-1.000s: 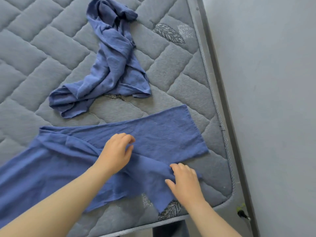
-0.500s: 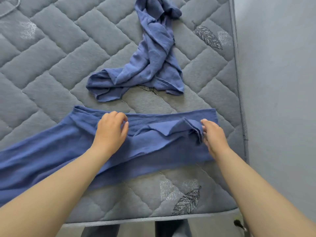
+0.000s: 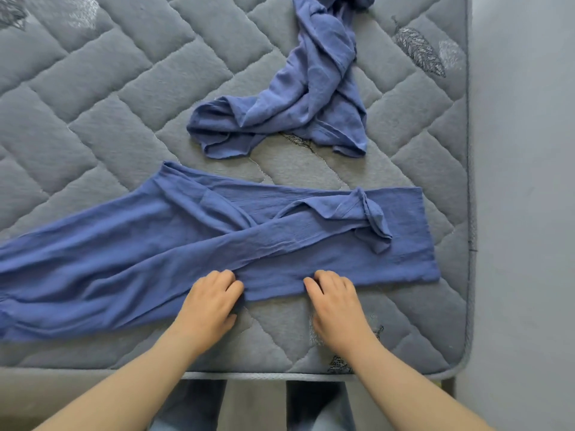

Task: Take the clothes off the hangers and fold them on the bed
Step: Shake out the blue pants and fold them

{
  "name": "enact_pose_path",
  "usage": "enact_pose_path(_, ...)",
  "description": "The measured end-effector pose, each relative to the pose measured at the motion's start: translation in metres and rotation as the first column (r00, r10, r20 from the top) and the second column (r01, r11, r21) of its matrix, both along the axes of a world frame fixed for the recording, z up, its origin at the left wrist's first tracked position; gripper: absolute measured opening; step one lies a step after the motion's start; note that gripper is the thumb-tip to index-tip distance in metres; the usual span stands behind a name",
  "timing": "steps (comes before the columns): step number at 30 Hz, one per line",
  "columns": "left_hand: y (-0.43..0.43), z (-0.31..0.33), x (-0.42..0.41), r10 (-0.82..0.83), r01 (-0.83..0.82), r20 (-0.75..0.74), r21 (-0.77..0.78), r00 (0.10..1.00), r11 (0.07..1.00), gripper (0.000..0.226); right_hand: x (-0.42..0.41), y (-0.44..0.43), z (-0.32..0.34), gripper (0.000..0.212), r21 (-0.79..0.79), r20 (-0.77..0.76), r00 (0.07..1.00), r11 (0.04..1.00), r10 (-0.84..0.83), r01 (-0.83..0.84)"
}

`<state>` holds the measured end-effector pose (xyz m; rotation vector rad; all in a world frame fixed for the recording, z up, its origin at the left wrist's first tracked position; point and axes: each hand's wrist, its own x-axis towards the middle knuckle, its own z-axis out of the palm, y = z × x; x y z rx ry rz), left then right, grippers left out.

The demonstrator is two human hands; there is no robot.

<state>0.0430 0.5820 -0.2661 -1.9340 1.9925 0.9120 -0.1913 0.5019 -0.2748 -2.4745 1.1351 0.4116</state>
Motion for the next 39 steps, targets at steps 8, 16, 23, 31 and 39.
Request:
enact_pose_path(8, -0.003, -0.024, 0.008, 0.19, -0.179, 0.025, -0.231, 0.981, 0.956, 0.033, 0.021, -0.03, -0.017, 0.032, -0.189, 0.027, 0.999, 0.981, 0.041, -0.035)
enact_pose_path(16, -0.004, -0.025, 0.019, 0.106, -0.096, 0.012, -0.339, 0.994, 0.936, 0.039, 0.03, -0.034, -0.008, 0.035, -0.243, -0.002, 1.0, 0.97, -0.013, 0.012)
enact_pose_path(23, 0.029, -0.003, 0.017, 0.109, -0.116, -0.039, -0.246, 0.993, 0.962, 0.04, 0.011, -0.019, 0.01, 0.038, -0.198, -0.044, 0.998, 0.98, -0.036, 0.027)
enact_pose_path(31, 0.04, -0.005, 0.013, 0.094, -0.097, -0.023, -0.198, 0.995, 0.975, 0.038, 0.013, 0.007, 0.004, 0.03, -0.162, 0.04, 0.998, 0.986, 0.039, -0.032)
enact_pose_path(39, 0.015, -0.021, 0.005, 0.1, -0.08, 0.075, -0.237, 0.992, 0.968, 0.041, 0.036, 0.006, -0.006, 0.032, -0.182, -0.011, 0.998, 0.981, 0.069, -0.07)
